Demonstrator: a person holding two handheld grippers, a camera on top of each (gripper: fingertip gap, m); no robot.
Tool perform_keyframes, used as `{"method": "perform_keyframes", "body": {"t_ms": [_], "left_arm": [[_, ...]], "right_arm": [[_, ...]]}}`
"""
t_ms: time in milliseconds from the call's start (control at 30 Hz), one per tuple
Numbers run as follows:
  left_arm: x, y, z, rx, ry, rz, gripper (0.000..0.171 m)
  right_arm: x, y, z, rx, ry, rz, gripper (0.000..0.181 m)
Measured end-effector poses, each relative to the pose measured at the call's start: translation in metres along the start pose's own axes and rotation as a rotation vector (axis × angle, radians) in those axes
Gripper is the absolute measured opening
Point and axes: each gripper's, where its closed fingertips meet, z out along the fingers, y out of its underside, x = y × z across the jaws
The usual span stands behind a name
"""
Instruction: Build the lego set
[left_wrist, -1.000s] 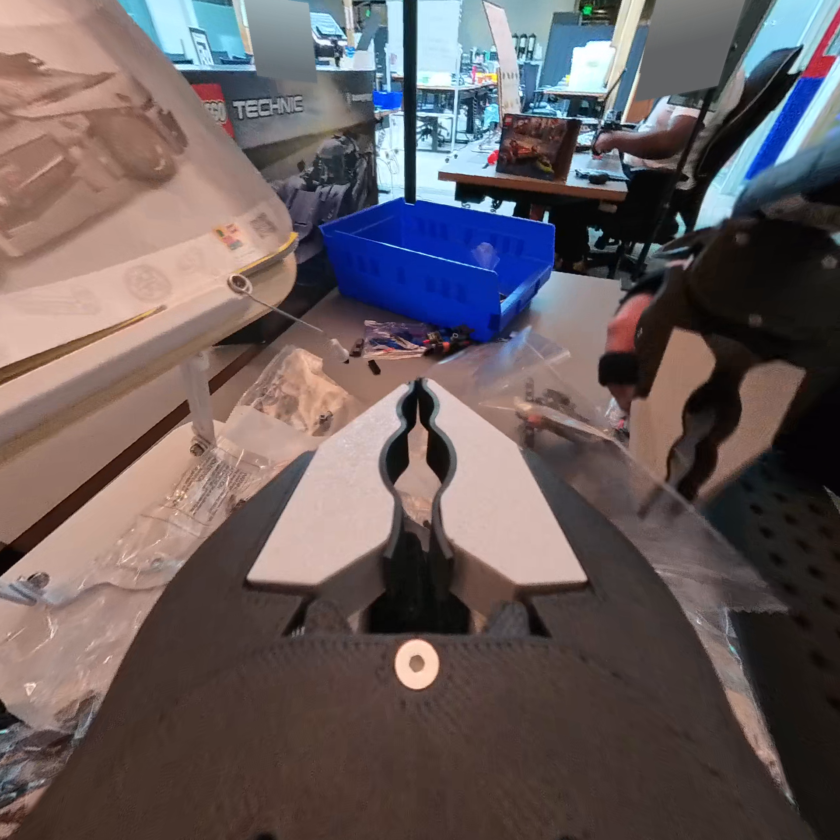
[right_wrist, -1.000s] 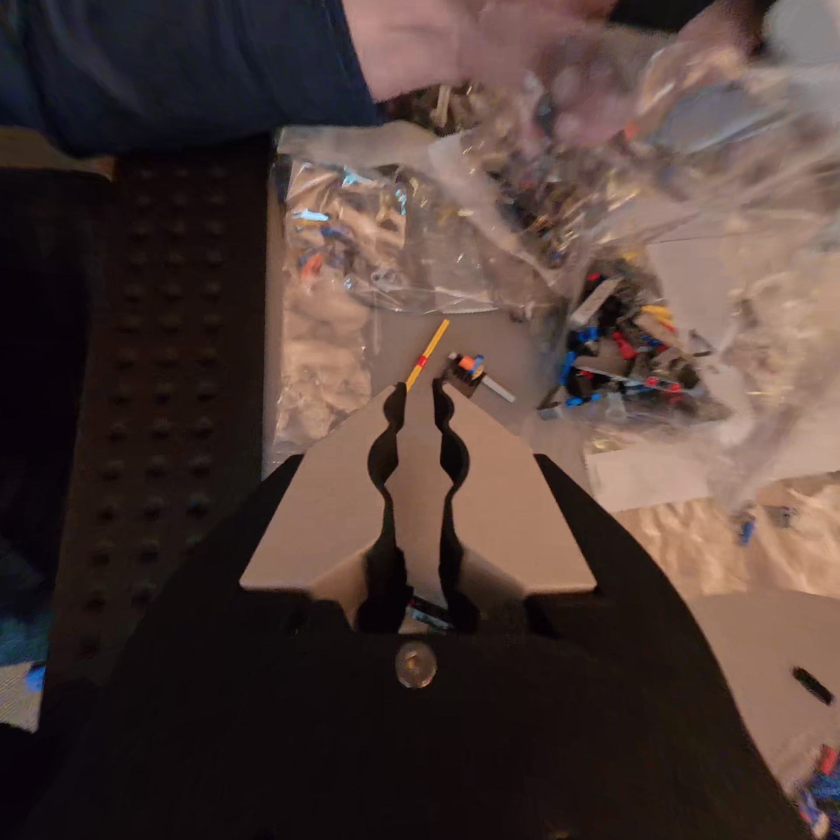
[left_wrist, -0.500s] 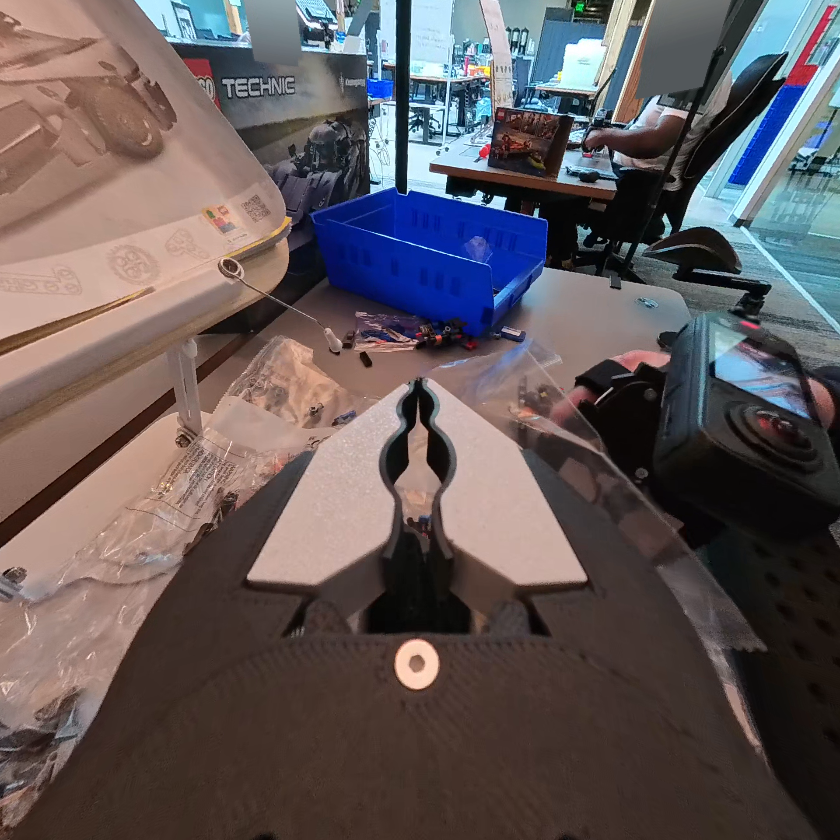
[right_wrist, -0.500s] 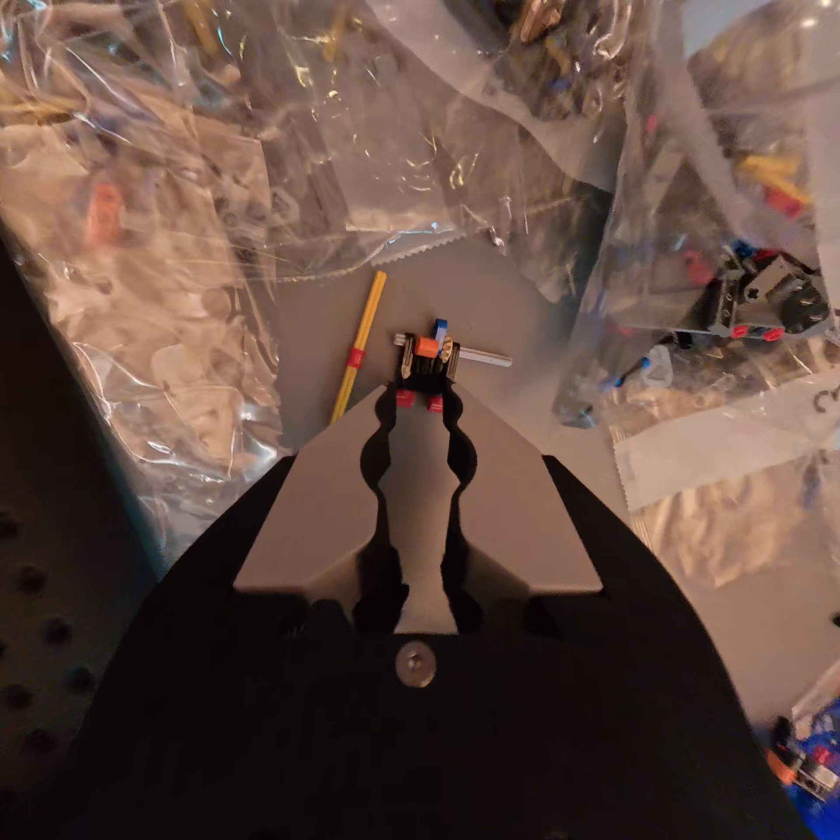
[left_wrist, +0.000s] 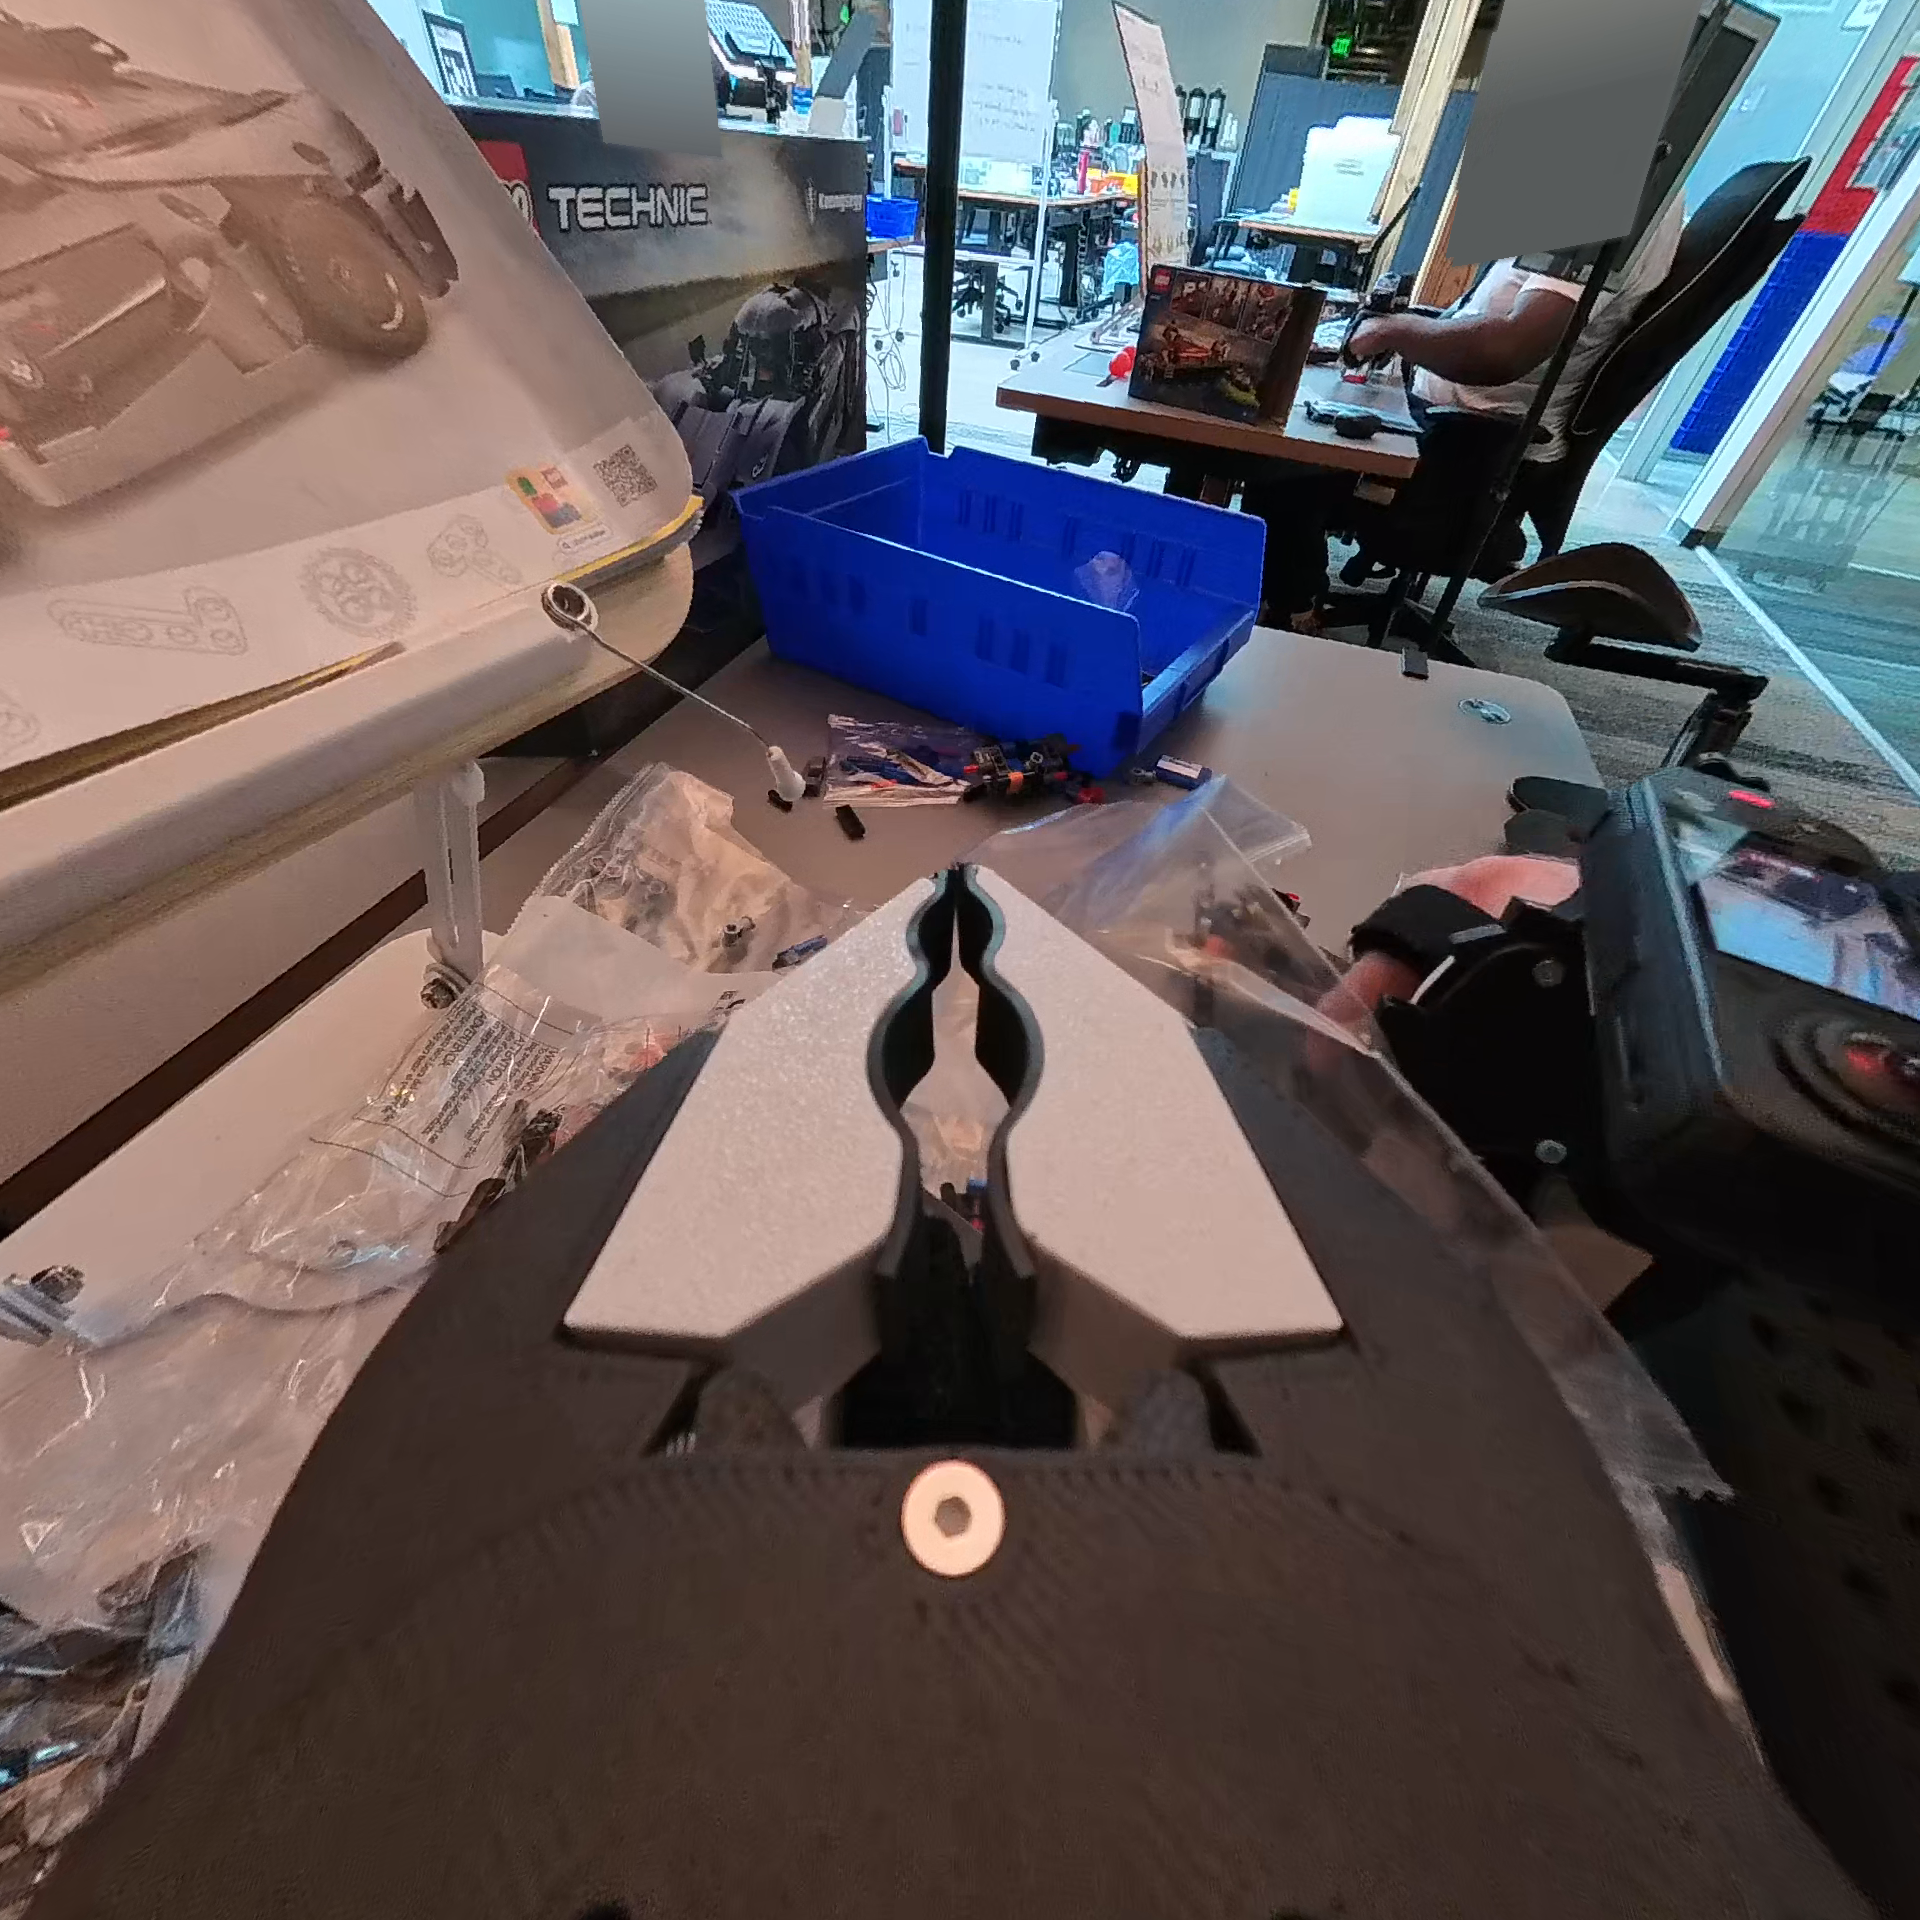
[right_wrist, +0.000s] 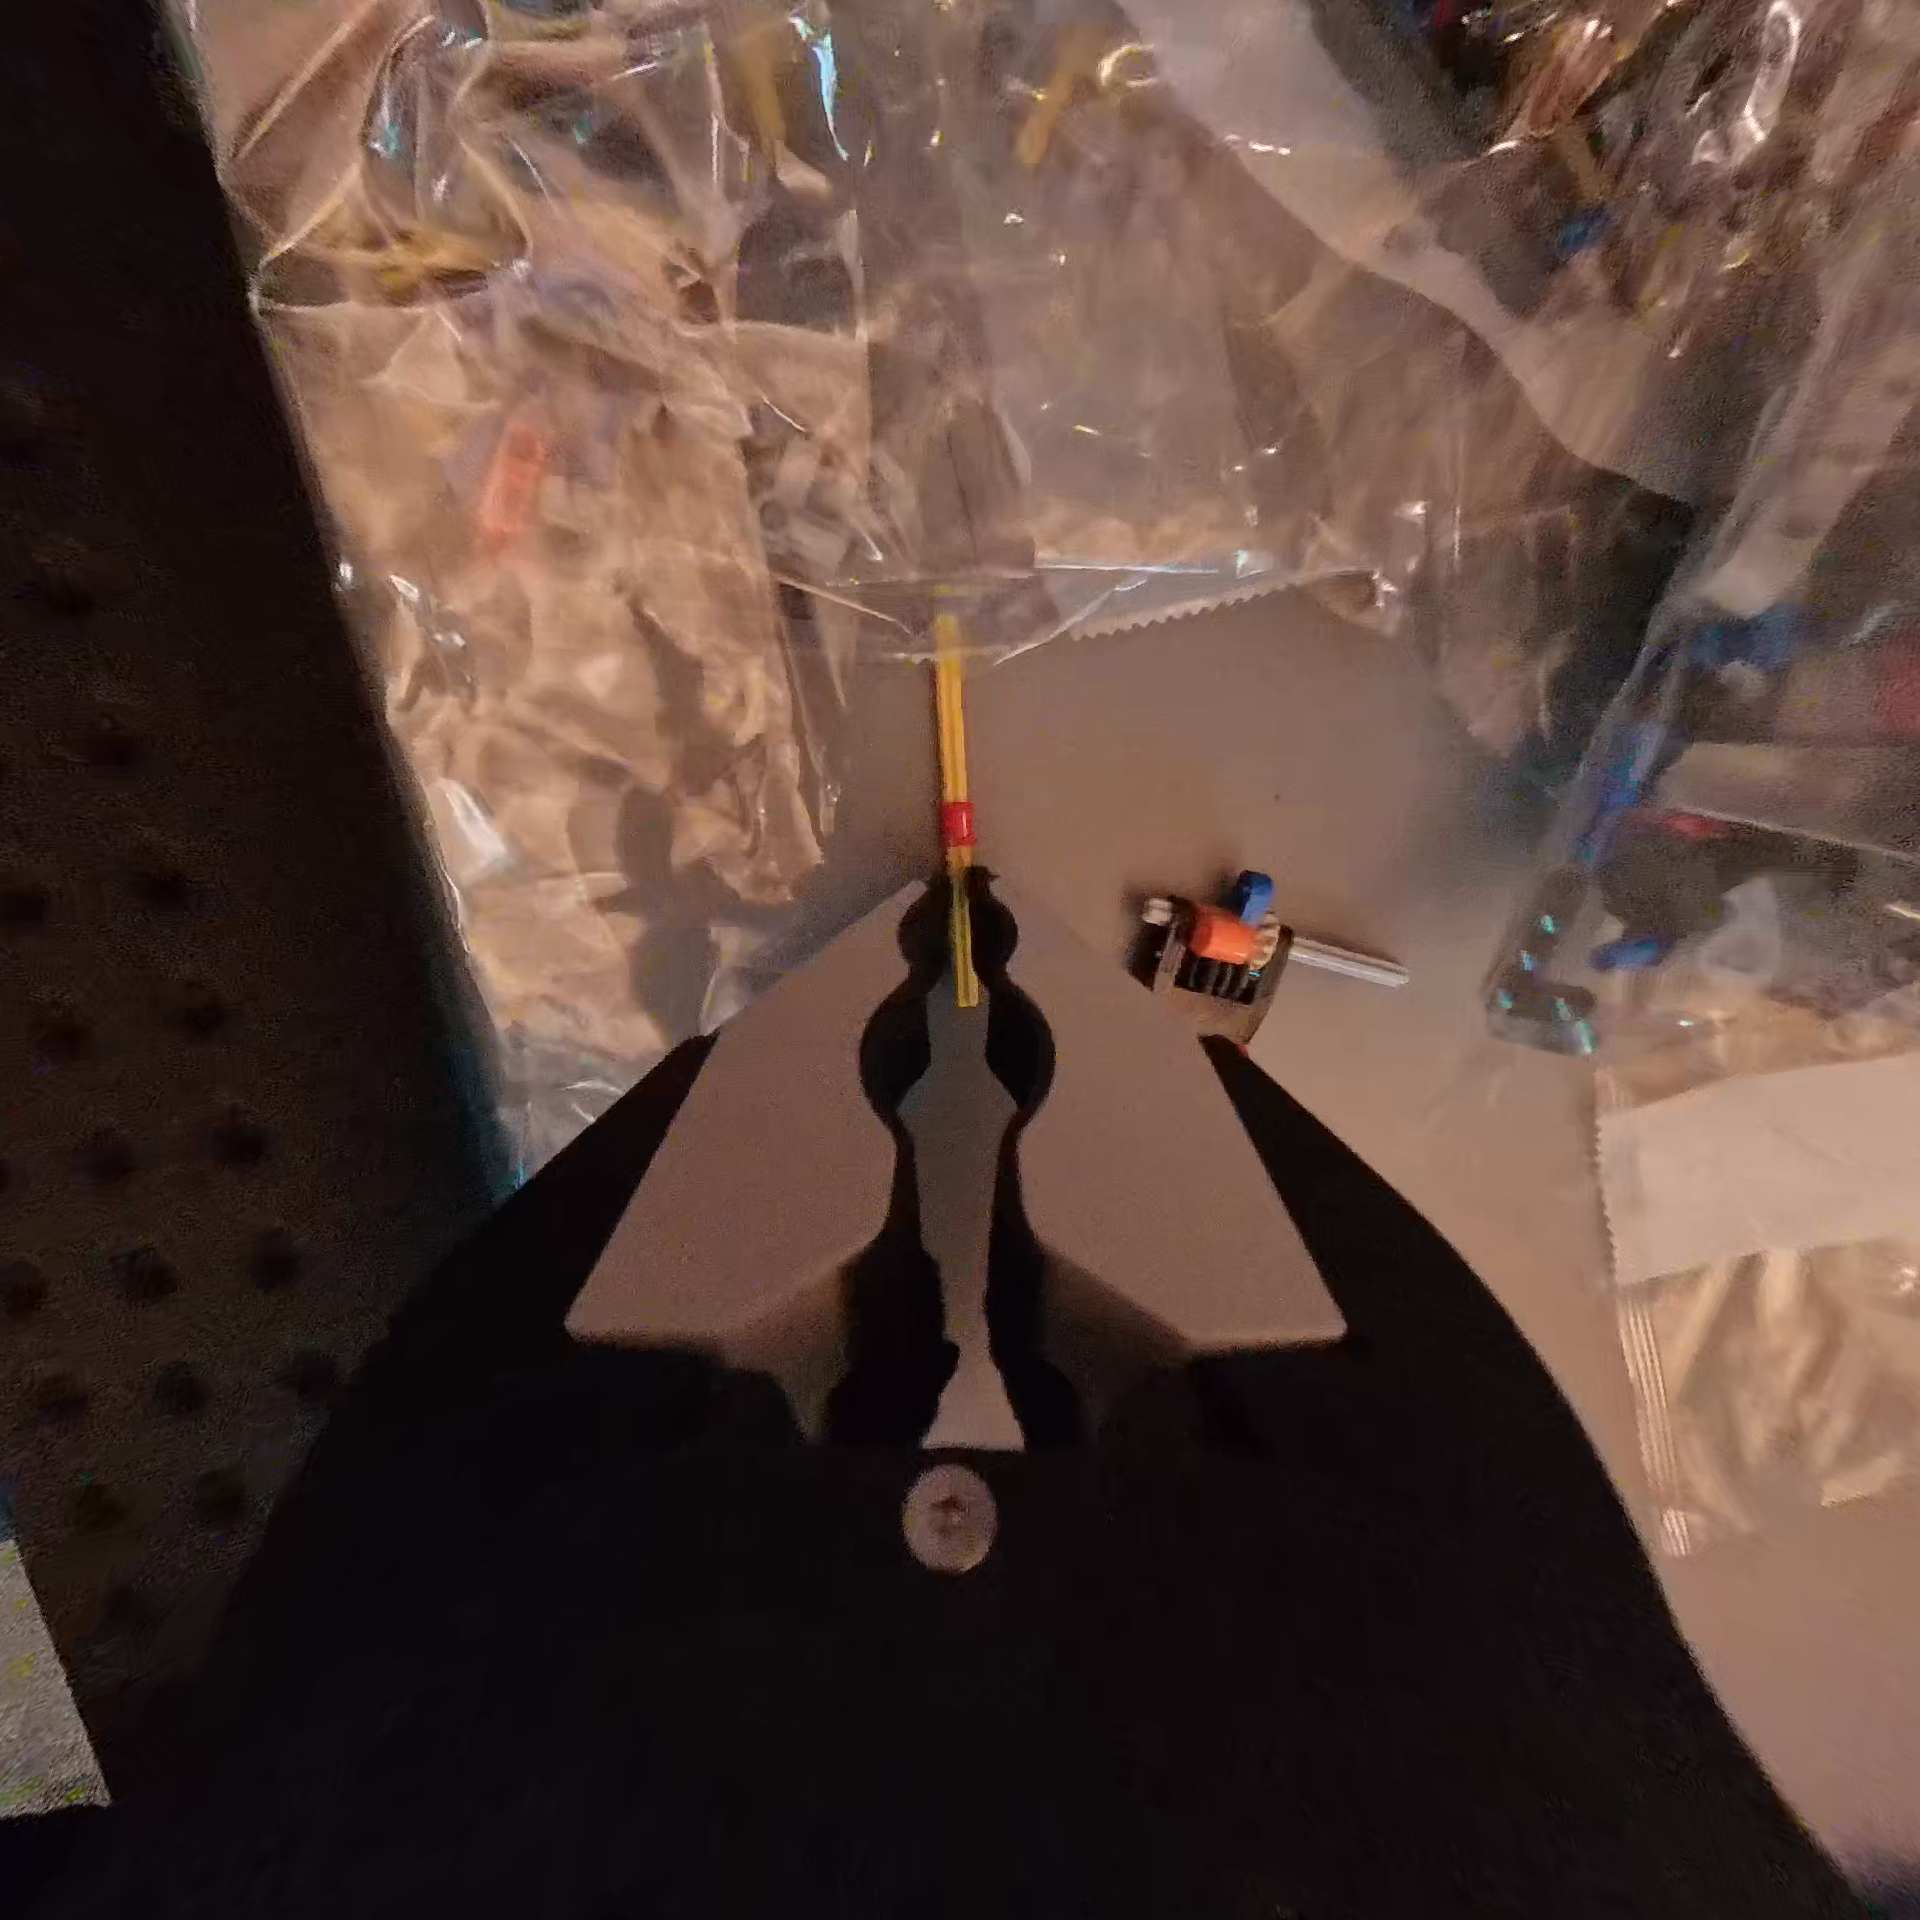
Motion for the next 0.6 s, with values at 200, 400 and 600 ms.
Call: {"method": "perform_keyframes", "body": {"t_ms": [200,400,600], "left_arm": [[-0.002,-0.001,-0.003,0.008,0.0,-0.01,0.0],[-0.002,-0.001,-0.003,0.012,0.013,-0.021,0.0],[-0.001,-0.001,-0.002,0.02,0.016,-0.027,0.0]], "right_arm": [[0.017,-0.007,-0.05,0.174,0.08,0.058,0.001],[0.048,-0.013,-0.133,0.336,0.311,0.093,0.001],[0.09,-0.024,-0.121,0.188,0.494,0.113,0.012]]}}
